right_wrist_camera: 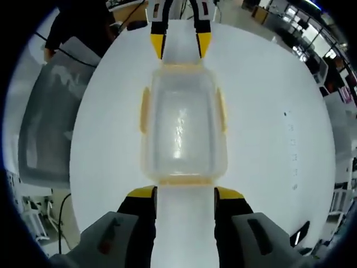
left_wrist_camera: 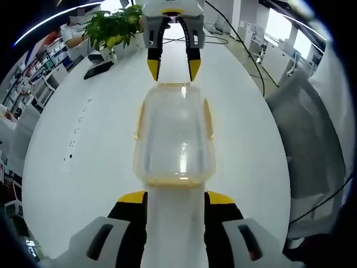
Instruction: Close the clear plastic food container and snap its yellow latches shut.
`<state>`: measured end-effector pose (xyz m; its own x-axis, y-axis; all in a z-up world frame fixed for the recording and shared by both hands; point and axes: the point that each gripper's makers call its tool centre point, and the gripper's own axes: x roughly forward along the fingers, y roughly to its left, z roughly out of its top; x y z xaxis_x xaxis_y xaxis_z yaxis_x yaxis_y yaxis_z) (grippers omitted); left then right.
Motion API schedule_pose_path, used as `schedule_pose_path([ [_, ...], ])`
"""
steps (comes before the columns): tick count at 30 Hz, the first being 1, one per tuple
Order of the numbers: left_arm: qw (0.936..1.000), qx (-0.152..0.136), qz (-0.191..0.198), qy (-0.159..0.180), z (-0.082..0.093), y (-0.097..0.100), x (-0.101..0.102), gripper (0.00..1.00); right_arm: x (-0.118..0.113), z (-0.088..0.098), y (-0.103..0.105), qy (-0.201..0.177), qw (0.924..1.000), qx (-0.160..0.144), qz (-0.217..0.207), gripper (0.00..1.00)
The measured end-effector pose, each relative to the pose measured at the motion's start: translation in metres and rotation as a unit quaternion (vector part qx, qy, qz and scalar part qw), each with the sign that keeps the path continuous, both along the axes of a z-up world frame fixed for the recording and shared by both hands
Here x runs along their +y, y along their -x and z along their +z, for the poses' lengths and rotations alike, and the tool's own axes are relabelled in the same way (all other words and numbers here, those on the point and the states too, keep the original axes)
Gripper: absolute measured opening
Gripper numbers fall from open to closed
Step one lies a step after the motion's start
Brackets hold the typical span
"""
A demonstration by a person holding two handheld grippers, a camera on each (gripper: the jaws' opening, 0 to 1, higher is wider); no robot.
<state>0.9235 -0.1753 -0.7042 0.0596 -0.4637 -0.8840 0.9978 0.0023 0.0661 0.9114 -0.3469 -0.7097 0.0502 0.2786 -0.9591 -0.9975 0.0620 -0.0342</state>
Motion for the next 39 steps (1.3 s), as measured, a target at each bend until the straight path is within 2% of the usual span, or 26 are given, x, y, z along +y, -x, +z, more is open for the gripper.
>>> schedule_pose_path([
  [3,0.9996,-0.006,0.024,0.01,0.004,-0.003,-0.002,0.33,0.002,0.004,-0.001,-0.017,0.9996,-0.009,-0.021,0.35],
  [7,0.9967,-0.01,0.076,0.026,0.008,-0.006,-0.003,0.32,0.002,0.007,-0.001,-0.038,0.998,-0.017,-0.048,0.33],
  [10,0.9941,-0.01,0.102,0.037,0.01,-0.006,-0.005,0.31,0.002,0.008,-0.006,-0.064,0.9947,-0.025,-0.076,0.32],
  [13,0.9878,-0.012,0.144,0.058,0.012,-0.009,-0.008,0.31,0.006,0.01,-0.007,-0.086,0.9904,-0.03,-0.104,0.32],
  [14,0.985,-0.011,0.158,0.068,0.013,-0.01,-0.01,0.3,0.008,0.011,-0.009,-0.103,0.9861,-0.036,-0.125,0.31],
  [18,0.9772,-0.021,0.197,0.076,0.011,-0.013,-0.009,0.29,0.007,0.009,-0.014,-0.117,0.9789,-0.054,-0.158,0.31],
  [19,0.9727,-0.024,0.217,0.078,0.01,-0.015,-0.007,0.29,0.007,0.009,-0.016,-0.125,0.9733,-0.059,-0.184,0.31],
  [20,0.9717,-0.025,0.222,0.077,0.009,-0.015,-0.006,0.29,0.007,0.011,-0.017,-0.134,0.9677,-0.062,-0.204,0.31],
  [21,0.9669,-0.031,0.24,0.081,0.009,-0.017,-0.005,0.29,0.01,0.014,-0.019,-0.155,0.9587,-0.068,-0.228,0.31],
  [23,0.9599,-0.031,0.262,0.095,0.009,-0.019,-0.006,0.28,0.011,0.016,-0.019,-0.175,0.946,-0.066,-0.265,0.31],
  [25,0.9462,-0.013,0.302,0.116,0.007,-0.018,-0.006,0.28,0.01,0.016,-0.021,-0.189,0.9343,-0.069,-0.295,0.3],
  [26,0.9429,-0.011,0.31,0.122,0.006,-0.019,-0.006,0.28,0.008,0.014,-0.021,-0.19,0.9298,-0.072,-0.307,0.29],
  [31,0.9371,-0.015,0.326,0.125,0.002,-0.017,-0.006,0.28,0.005,0.009,-0.017,-0.198,0.9204,-0.07,-0.33,0.29],
  [33,0.9313,-0.014,0.339,0.132,0.002,-0.017,-0.007,0.28,0.006,0.008,-0.016,-0.203,0.9167,-0.066,-0.338,0.29],
  [36,0.917,-0.005,0.371,0.146,0.001,-0.018,-0.008,0.28,0.005,0.007,-0.015,-0.206,0.9112,-0.067,-0.35,0.29],
  [38,0.911,-0.005,0.384,0.151,0.001,-0.019,-0.008,0.28,0.005,0.008,-0.017,-0.215,0.9013,-0.069,-0.37,0.29],
  [39,0.9075,-0.004,0.392,0.15,-0.001,-0.02,-0.008,0.27,0.003,0.008,-0.019,-0.221,0.8931,-0.073,-0.385,0.29],
])
